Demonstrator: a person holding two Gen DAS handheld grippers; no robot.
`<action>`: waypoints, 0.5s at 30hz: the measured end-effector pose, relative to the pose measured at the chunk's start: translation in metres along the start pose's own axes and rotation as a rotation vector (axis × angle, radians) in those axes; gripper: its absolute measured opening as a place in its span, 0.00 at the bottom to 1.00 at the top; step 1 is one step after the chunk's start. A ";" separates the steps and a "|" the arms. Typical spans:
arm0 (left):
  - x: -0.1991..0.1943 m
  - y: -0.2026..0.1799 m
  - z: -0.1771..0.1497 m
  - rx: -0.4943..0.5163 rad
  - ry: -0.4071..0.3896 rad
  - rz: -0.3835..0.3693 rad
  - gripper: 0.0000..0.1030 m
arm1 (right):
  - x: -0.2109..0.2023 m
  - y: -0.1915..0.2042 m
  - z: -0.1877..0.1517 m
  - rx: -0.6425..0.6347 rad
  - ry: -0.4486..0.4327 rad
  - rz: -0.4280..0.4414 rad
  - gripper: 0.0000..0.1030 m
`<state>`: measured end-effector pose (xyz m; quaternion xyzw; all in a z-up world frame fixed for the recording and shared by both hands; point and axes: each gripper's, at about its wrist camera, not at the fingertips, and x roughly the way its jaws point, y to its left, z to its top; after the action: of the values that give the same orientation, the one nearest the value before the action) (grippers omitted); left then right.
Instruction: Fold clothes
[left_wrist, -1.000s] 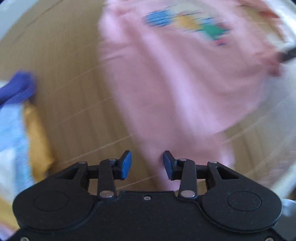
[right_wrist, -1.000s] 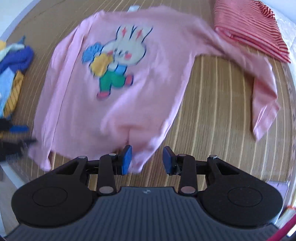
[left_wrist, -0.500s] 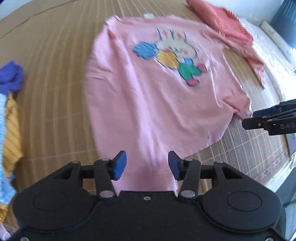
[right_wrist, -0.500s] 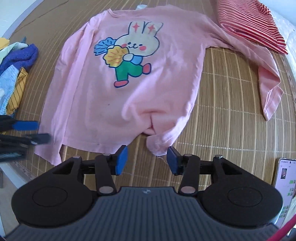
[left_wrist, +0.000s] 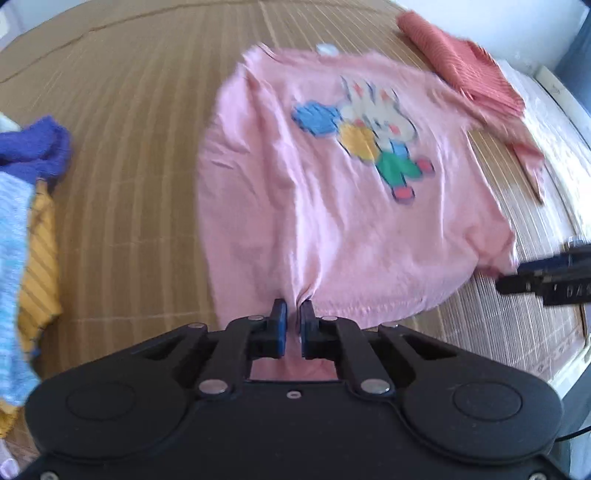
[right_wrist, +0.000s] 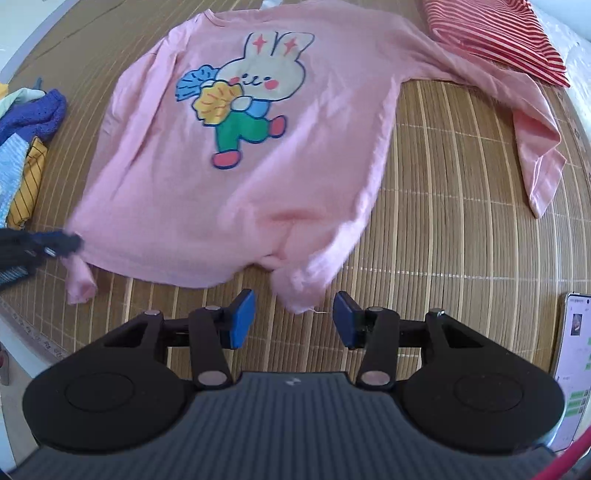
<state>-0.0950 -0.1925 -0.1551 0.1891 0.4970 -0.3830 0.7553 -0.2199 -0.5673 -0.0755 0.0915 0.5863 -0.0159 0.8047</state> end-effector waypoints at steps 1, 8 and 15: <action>-0.007 0.008 0.004 -0.011 -0.011 0.006 0.08 | 0.001 0.000 0.000 -0.006 0.004 -0.003 0.51; -0.027 0.039 0.023 -0.089 -0.014 -0.015 0.08 | 0.004 0.000 0.006 0.040 0.005 0.056 0.51; -0.030 0.030 0.021 -0.088 0.002 -0.016 0.08 | 0.025 0.035 0.014 -0.098 0.041 0.004 0.46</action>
<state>-0.0655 -0.1757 -0.1218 0.1520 0.5157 -0.3664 0.7594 -0.1945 -0.5333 -0.0905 0.0534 0.6025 0.0162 0.7962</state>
